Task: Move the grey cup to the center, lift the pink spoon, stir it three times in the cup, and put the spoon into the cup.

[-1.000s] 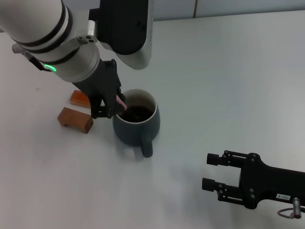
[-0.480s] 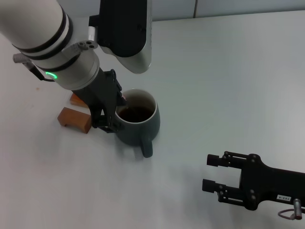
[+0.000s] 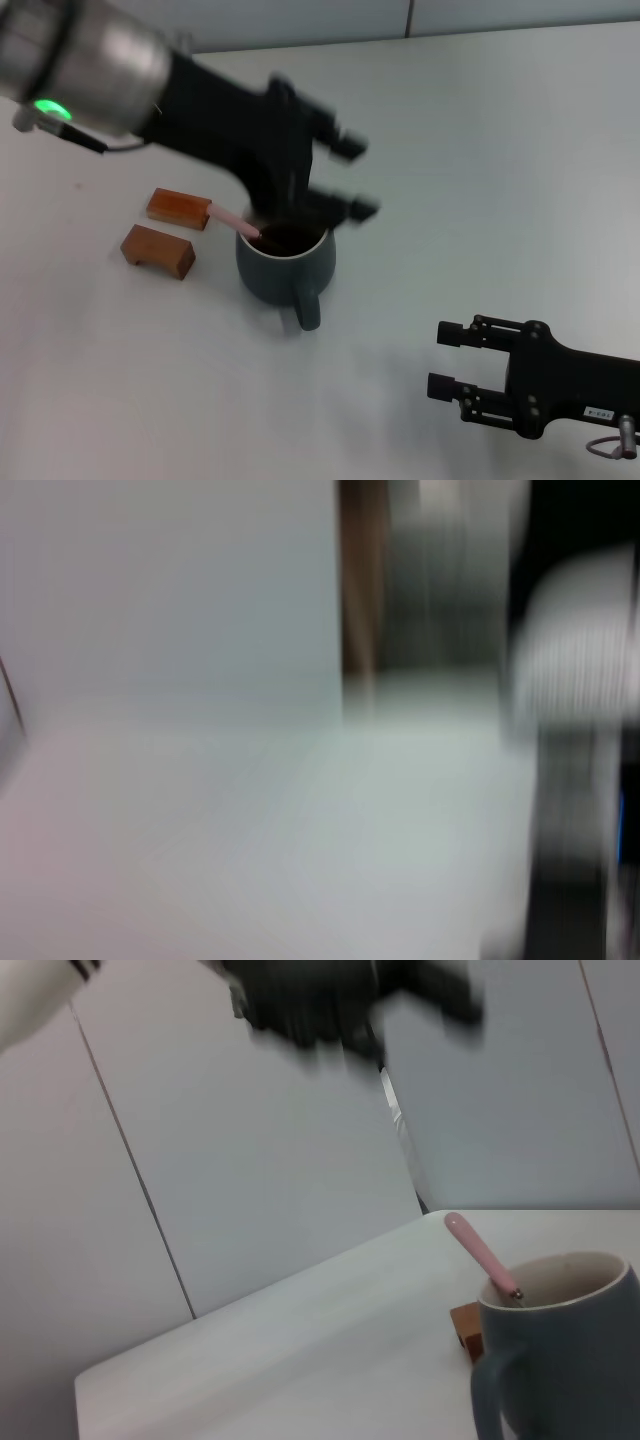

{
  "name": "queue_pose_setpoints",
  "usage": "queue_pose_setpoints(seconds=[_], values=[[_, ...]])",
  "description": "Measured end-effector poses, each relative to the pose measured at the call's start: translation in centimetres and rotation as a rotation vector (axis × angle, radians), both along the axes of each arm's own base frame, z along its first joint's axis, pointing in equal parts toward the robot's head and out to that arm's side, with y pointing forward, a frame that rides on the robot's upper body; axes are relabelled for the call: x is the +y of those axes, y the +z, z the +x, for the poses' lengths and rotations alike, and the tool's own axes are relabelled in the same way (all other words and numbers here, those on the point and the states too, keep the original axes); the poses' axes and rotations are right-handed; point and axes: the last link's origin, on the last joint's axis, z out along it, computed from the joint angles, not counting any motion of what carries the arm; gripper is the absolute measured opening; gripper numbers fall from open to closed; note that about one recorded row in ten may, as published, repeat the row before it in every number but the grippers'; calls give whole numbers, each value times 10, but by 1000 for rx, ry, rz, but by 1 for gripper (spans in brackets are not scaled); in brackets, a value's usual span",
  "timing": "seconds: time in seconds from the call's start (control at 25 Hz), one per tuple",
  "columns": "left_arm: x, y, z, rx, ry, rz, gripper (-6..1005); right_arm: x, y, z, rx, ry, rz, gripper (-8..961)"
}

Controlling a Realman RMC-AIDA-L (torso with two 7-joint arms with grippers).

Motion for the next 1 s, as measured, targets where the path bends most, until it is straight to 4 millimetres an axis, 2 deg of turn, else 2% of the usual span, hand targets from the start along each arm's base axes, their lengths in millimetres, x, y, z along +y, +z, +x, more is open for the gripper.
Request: queue_pose_setpoints(seconds=[0.08,0.12,0.16,0.2,0.24,0.28,0.32,0.36,0.4,0.44,0.48,0.52,0.56,0.68,0.72,0.76,0.8,0.84,0.92,1.0], values=[[2,20,-13,-252,70,0,587,0,1,0,-2,1,2,653],[1,36,-32,-446,123,22,587,1,1,1,-4,0,5,653],[1,36,-32,-446,123,22,588,1,1,1,-4,0,5,653],[-4,46,-60,-600,175,61,588,2,2,1,-10,0,11,653],[-4,46,-60,-600,175,61,588,2,2,1,-10,0,11,653],[-7,48,-71,-654,188,79,588,3,2,2,-13,0,16,653],[-15,49,-94,-738,208,123,588,4,3,2,-17,1,24,652],[-15,49,-94,-738,208,123,588,4,3,2,-17,1,24,652],[-27,44,-124,-797,222,195,588,4,4,2,-18,1,29,652],[-27,44,-124,-797,222,195,588,5,5,3,-20,0,34,652],[-35,40,-139,-809,227,235,588,6,6,3,-21,0,42,652],[-51,26,-169,-825,224,325,602,7,7,3,-24,-3,53,652],[-51,26,-169,-825,224,325,615,7,7,3,-24,-3,53,652],[-75,6,-202,-813,221,432,656,9,7,4,-30,-4,62,653],[-94,-10,-223,-780,242,488,670,10,7,4,-33,-2,66,653],[-94,-10,-223,-780,242,488,684,10,7,4,-33,-2,66,653],[-110,-21,-236,-750,249,517,698,11,7,4,-37,0,72,653],[-110,-21,-236,-750,249,517,711,11,7,4,-37,0,72,653],[-131,-33,-250,-683,252,538,739,12,8,6,-45,-4,82,653],[-137,-39,-255,-653,265,527,766,12,8,6,-48,-6,84,653]])
